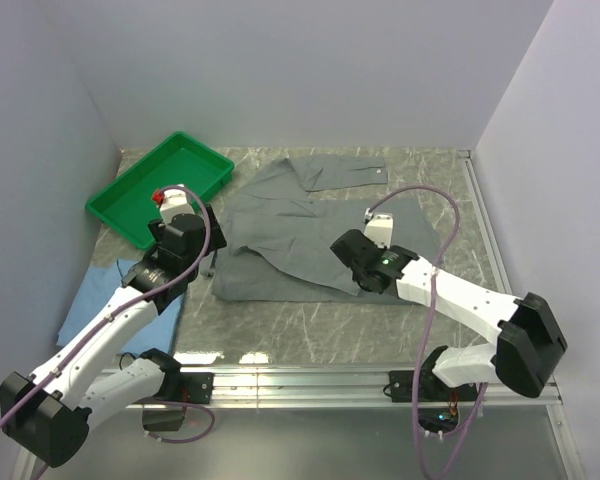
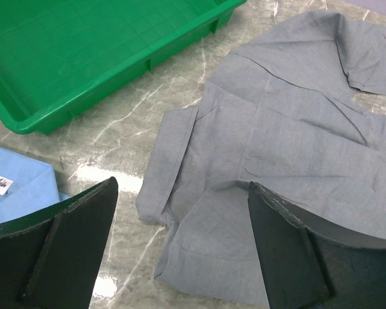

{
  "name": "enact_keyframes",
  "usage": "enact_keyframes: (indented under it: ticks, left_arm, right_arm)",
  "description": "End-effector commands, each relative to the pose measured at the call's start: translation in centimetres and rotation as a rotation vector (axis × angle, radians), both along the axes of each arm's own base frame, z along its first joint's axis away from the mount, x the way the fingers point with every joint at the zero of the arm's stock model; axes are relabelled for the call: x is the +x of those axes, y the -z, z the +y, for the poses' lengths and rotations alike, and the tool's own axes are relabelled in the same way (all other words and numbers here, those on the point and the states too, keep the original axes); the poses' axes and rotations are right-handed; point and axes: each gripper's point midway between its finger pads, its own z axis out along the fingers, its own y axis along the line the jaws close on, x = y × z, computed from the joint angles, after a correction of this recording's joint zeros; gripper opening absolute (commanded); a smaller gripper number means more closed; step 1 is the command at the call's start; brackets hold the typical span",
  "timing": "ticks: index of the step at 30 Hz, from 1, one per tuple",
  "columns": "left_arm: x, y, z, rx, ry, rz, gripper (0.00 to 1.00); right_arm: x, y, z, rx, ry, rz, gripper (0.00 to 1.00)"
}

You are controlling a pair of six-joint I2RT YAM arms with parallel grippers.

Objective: Fold and stack the long sleeve shirts
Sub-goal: Fold the shirt

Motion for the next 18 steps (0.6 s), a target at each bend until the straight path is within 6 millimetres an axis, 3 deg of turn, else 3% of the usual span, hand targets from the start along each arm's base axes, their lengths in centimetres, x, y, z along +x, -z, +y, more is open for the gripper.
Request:
enact_keyframes:
  ticks: [1, 6, 7, 9, 10, 14, 18]
  left_arm:
    - [0.2, -0.2, -0.4, -0.046, 0.003, -0.006, 0.88]
    - [0.2, -0.1, -0.1, -0.059, -0.010, -0.003, 0.88]
    - [0.2, -0.1, 0.1, -0.057, -0.018, -0.002, 0.88]
    - [0.2, -0.1, 0.3, -0.060, -0.030, -0.006, 0.87]
    - [0.1, -0.1, 0.5, -0.059, -0.038, -0.006, 0.87]
    - [0.0, -0.4, 1.2, -0.068, -0.072, -0.017, 0.86]
    - [0.0, -0.8, 1.7, -0.077, -0.097, -0.031, 0.86]
  right_arm:
    - [2.6, -2.9, 0.4, 0.072, 0.007, -0.184, 0.00]
    - [4.5, -5.6, 2.4, 0.101, -0.034, -0.233, 0.00]
    - [5.4, -7.4, 3.1, 0.126, -0.039, -0.267, 0.00]
    - [6.2, -8.9, 3.9, 0.127, -0.059, -0.288, 0.00]
    - [6.8, -11.0, 4.6, 0.160, -0.070, -0.326, 0.00]
    - [7.2, -15.5, 6.4, 0.245, -0.174, -0.420, 0.00]
    - [6.5, -14.4, 5.4, 0.266, -0.174, -0.459, 0.00]
